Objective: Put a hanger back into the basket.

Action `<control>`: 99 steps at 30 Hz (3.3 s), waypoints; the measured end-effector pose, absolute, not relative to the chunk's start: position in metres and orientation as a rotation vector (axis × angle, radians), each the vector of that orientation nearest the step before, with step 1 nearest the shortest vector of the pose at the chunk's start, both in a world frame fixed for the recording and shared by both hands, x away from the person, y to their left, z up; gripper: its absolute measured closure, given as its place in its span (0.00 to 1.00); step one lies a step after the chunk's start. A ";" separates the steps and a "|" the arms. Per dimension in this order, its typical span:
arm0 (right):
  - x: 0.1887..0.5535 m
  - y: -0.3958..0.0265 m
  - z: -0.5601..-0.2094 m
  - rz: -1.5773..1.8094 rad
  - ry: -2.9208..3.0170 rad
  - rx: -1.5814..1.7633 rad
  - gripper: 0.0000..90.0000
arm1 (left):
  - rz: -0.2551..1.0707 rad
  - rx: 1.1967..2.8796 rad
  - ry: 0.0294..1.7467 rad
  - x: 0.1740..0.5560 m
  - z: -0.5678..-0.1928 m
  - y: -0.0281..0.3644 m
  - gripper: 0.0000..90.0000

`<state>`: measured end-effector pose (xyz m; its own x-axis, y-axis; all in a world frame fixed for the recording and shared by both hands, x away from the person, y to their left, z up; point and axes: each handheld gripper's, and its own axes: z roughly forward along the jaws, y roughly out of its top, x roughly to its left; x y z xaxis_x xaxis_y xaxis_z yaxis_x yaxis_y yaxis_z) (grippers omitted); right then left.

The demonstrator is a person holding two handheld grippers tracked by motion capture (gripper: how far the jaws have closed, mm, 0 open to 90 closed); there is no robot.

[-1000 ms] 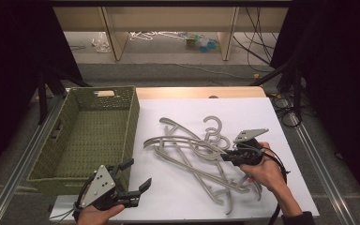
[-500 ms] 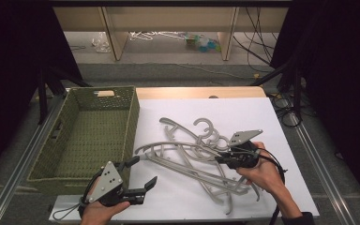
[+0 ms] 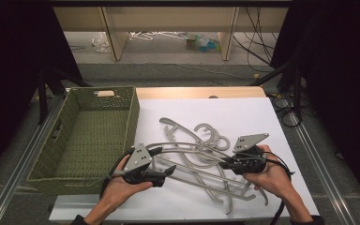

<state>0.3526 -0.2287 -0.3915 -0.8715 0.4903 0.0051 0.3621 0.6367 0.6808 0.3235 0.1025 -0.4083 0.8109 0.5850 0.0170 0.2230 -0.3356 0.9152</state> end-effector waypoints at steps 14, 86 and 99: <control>0.332 -0.232 -0.379 1.071 2.736 0.554 0.91 | 0.197 2.094 0.514 0.348 -0.406 0.064 0.45; 0.299 -0.258 -0.401 1.258 2.510 0.908 0.27 | 0.493 1.777 1.065 0.403 -0.283 0.297 0.90; 0.301 -0.259 -0.403 1.269 2.503 0.919 0.27 | 0.643 1.776 1.190 0.417 -0.311 0.355 0.90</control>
<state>0.3008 -0.2590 -0.4028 -0.7904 0.6034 0.1058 0.4420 0.4421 0.7805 0.4174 0.3548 -0.3111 0.4070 0.9120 -0.0505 0.4574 -0.1556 0.8755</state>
